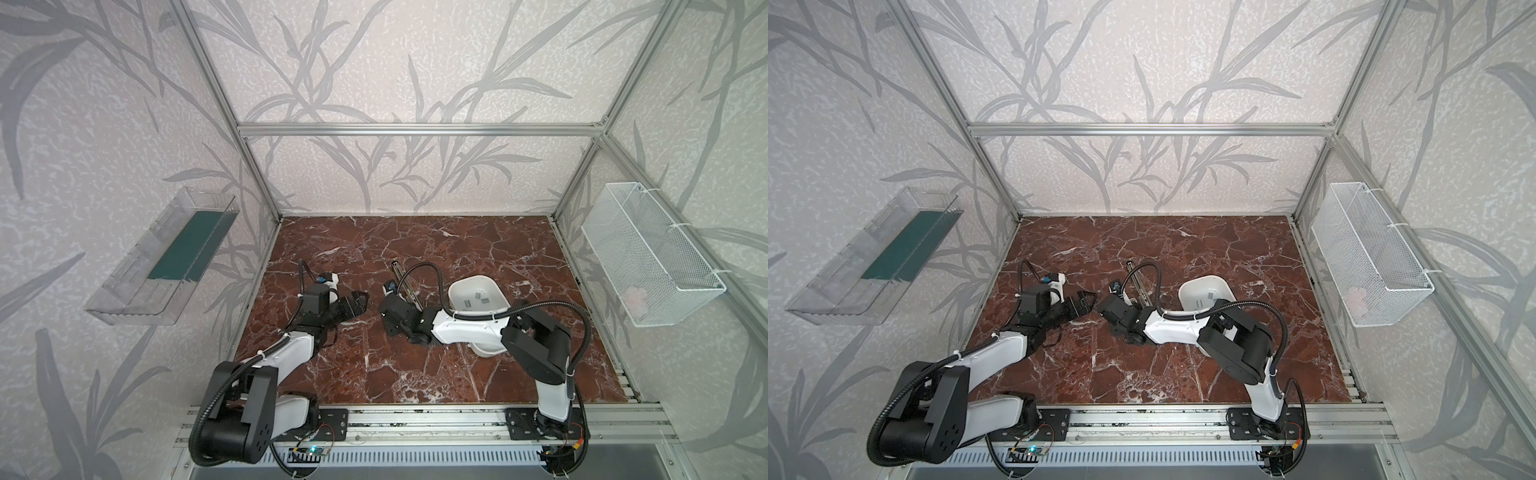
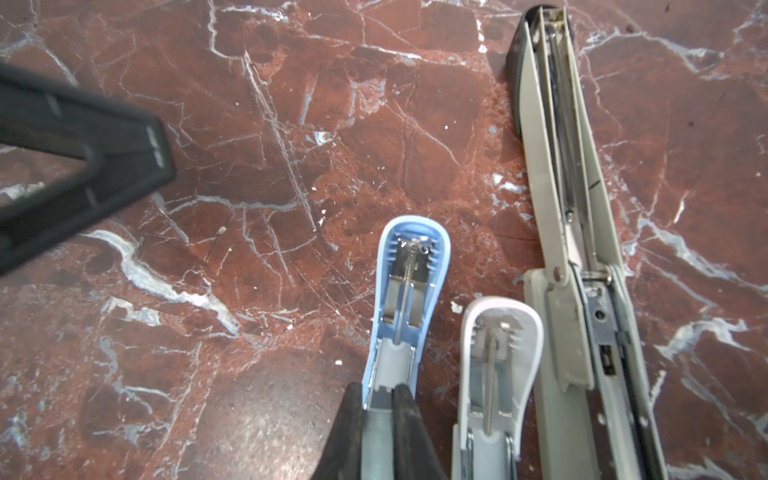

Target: Load the staples into the stapler

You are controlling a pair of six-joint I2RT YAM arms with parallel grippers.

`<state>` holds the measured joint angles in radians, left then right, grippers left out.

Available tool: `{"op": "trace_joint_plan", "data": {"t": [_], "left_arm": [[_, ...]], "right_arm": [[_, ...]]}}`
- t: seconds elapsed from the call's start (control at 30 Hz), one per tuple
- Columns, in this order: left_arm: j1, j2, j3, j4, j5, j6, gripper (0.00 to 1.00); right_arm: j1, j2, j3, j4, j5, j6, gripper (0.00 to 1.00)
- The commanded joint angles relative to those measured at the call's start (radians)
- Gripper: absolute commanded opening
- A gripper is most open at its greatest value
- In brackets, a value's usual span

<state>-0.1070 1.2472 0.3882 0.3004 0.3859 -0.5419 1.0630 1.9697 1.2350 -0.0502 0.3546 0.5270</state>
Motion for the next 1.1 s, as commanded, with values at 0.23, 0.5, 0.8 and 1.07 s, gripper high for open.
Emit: {"op": "trace_joint_plan", "data": {"t": [0.23, 0.5, 0.8, 1.07], "left_arm": [[0.003, -0.002, 0.012, 0.006, -0.009, 0.010, 0.99], [0.003, -0.003, 0.013, 0.008, -0.008, 0.010, 0.99], [0.004, -0.001, 0.012, 0.009, -0.007, 0.011, 0.99], [0.004, -0.002, 0.011, 0.012, -0.006, 0.010, 0.99]], "right_arm": [[0.000, 0.027, 0.029, -0.015, -0.004, 0.013, 0.07], [-0.002, 0.031, 0.029, -0.020, 0.011, 0.013, 0.07], [-0.003, -0.005, 0.015, -0.005, 0.012, -0.008, 0.06], [-0.002, -0.005, 0.007, 0.006, 0.020, -0.010, 0.06]]}}
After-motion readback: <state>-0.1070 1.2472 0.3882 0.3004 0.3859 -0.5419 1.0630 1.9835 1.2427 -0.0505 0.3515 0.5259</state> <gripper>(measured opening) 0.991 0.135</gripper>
